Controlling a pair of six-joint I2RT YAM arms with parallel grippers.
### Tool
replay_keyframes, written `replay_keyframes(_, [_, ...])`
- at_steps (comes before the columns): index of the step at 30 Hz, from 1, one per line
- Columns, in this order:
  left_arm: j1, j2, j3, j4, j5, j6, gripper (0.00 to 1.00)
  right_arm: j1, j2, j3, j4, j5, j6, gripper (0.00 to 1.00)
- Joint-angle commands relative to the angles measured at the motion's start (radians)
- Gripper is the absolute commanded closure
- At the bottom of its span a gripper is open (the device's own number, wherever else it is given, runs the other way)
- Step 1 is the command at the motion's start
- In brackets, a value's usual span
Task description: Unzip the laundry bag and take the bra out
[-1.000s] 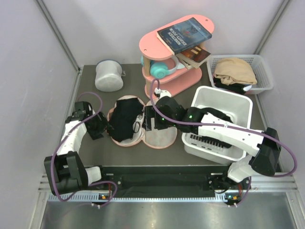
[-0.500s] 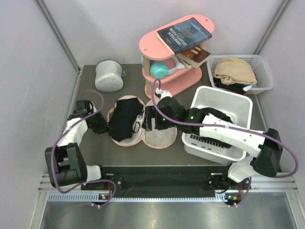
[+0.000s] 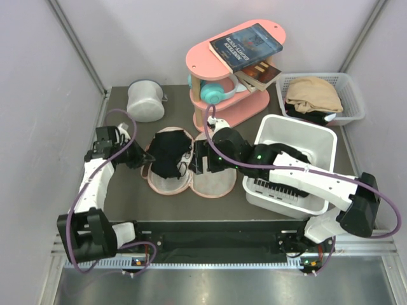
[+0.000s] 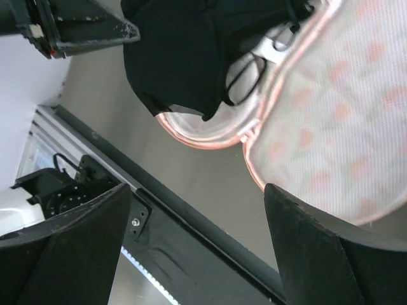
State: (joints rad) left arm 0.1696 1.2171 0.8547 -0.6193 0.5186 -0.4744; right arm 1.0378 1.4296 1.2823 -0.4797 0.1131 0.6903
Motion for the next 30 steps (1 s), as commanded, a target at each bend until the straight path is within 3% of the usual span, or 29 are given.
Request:
replay_keyframes(1, [-0.039,-0.08,0.122,-0.042,0.187,-0.044,1.0,0.001,-0.049,-0.005,0.142,-0.075,-0.069,0.16])
replay_keyframes(7, [-0.14,-0.082,0.195,-0.08,0.213,-0.128,1.0,0.074,0.006,0.034,0.228,-0.118,-0.164,0.15])
replay_keyframes(11, [-0.2,-0.102,0.245,-0.062,0.195,-0.202,1.0,0.148,0.057,0.103,0.199,0.058,-0.236,0.14])
replay_keyframes(19, [-0.263,-0.134,0.297,-0.083,0.185,-0.285,1.0,0.244,0.161,0.221,0.119,0.258,-0.417,0.12])
replay_keyframes(26, [-0.282,-0.171,0.325,-0.138,0.196,-0.288,1.0,0.251,0.233,0.275,-0.02,0.531,-0.379,0.12])
replay_keyframes(30, [-0.285,-0.169,0.325,-0.139,0.273,-0.306,1.0,0.251,0.215,0.253,0.012,0.56,-0.379,0.15])
